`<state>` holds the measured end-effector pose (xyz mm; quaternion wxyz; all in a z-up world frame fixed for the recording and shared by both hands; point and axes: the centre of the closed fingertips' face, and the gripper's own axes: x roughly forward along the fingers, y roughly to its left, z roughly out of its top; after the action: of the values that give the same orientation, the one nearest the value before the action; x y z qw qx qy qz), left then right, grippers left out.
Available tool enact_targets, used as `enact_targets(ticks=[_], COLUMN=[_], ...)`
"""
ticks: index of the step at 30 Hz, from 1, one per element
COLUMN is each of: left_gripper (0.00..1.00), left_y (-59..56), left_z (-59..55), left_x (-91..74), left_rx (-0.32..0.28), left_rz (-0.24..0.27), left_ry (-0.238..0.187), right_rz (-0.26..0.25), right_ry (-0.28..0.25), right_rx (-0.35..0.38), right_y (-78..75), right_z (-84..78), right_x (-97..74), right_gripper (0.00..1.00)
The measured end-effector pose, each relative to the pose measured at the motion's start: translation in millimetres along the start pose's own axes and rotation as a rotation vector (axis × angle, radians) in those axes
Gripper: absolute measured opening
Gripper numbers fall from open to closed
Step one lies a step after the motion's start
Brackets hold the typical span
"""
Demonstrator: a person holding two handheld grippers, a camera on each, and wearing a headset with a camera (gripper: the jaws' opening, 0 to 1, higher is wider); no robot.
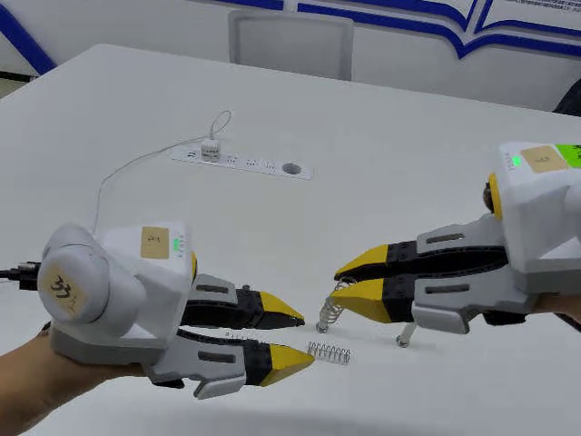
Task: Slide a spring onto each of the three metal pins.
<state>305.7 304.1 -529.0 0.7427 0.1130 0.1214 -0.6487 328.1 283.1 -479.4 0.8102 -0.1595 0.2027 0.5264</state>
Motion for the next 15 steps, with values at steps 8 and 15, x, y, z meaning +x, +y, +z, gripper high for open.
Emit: enact_targets(ticks=[8, 15], left_gripper=[0.37, 0.42], left_y=[16.7, 20.3], left_z=[-6.3, -11.5], left_x=[-17.6, -31.1], left_rx=[-0.036, -0.042], left_rz=[0.065, 0.075], left_ry=[-0.004, 0.005], right_rz=[-0.111, -0.177], right_ry=[0.025, 0.066], right_rx=[0.049, 0.08], right_y=[-43.4, -67.1], right_z=[-21.7, -44.4], right_x=[-20.1, -30.0], right_gripper=[0.1, 0.1])
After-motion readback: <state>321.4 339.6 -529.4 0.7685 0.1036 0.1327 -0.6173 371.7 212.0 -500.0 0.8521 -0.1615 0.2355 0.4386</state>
